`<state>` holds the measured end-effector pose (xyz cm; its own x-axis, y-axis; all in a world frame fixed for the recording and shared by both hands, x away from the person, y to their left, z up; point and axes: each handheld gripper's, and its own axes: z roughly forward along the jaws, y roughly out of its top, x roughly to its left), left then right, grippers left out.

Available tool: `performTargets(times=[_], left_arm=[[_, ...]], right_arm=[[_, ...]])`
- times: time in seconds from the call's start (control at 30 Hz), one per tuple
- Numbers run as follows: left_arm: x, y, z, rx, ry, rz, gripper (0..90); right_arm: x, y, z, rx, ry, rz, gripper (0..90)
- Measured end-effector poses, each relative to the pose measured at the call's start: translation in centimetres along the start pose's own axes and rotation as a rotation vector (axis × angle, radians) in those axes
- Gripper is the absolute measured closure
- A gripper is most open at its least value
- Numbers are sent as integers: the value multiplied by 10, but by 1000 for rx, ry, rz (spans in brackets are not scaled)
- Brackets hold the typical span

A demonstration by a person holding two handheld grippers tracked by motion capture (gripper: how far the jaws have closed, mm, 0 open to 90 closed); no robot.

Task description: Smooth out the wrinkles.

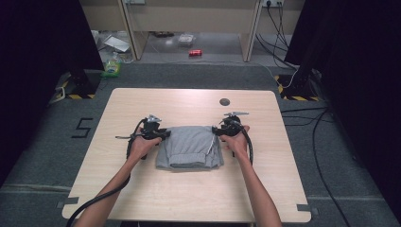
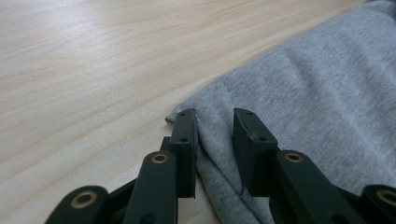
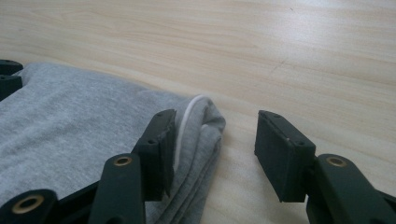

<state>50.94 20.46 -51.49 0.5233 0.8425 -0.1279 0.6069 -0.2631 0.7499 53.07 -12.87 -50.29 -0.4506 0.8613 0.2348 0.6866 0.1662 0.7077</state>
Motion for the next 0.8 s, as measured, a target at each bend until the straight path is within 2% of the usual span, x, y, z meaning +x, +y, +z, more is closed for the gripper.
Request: performTargets(times=[0.1, 0.23, 0.37, 0.5, 0.6, 0.7, 0.8], left_arm=[[0, 0, 0, 3, 7, 1, 683], [-1, 2, -1, 15, 16, -12, 640], [1, 3, -4, 22, 15, -18, 569], [2, 3, -15, -11, -18, -49, 522], [0, 2, -25, -14, -29, -39, 495], [-2, 0, -32, -26, -45, -52, 461], [-5, -3, -37, -26, -67, -48, 447]], right_arm=[[0, -1, -2, -1, -1, 12, 464], [4, 2, -7, -18, -17, -29, 448], [7, 5, -17, -37, -13, -43, 444], [9, 6, -24, -33, -16, -51, 436], [10, 4, -28, -34, -12, -58, 432], [13, 2, -33, -37, -4, -65, 428], [16, -1, -38, -41, 3, -70, 423]])
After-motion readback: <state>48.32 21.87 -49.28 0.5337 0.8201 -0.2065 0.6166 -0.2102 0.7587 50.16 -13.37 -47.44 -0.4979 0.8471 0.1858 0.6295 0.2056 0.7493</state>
